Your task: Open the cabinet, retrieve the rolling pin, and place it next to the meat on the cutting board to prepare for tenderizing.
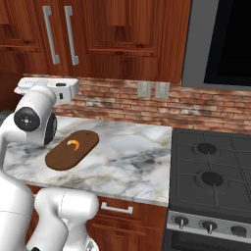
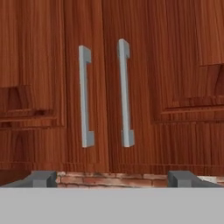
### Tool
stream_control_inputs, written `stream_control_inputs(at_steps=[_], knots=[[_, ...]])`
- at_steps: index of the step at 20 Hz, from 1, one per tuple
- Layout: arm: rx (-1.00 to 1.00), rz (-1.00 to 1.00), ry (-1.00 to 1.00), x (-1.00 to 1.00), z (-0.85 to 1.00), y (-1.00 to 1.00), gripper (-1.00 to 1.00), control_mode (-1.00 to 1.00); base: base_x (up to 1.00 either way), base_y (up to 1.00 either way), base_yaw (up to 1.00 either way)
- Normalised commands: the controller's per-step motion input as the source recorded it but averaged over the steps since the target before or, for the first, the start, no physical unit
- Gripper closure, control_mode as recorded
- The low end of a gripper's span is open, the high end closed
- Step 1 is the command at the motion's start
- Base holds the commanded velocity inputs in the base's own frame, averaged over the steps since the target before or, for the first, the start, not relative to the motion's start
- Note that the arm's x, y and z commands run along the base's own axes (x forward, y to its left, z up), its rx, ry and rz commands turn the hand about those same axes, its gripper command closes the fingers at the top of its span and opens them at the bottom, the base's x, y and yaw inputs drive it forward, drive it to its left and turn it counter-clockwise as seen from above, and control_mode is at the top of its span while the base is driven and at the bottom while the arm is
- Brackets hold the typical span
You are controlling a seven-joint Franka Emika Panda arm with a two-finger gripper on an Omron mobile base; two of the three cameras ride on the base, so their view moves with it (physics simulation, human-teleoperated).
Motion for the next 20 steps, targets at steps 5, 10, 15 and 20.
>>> stream_control_inputs(at_steps=[5,10,15,20], knots=[[-0.01,0.0,0.0,0.02,0.1,0.02,-1.0,-1.0,0.0,0.0,0.0],[0.0,0.0,0.0,0.07,0.05,0.0,-1.0,-1.0,0.0,0.0,0.0],[0.0,0.0,0.0,0.04,0.0,0.0,-1.0,-1.0,0.0,0.0,0.0],[0.0,0.0,0.0,0.14,0.0,0.0,-1.0,-1.0,0.0,0.0,0.0]])
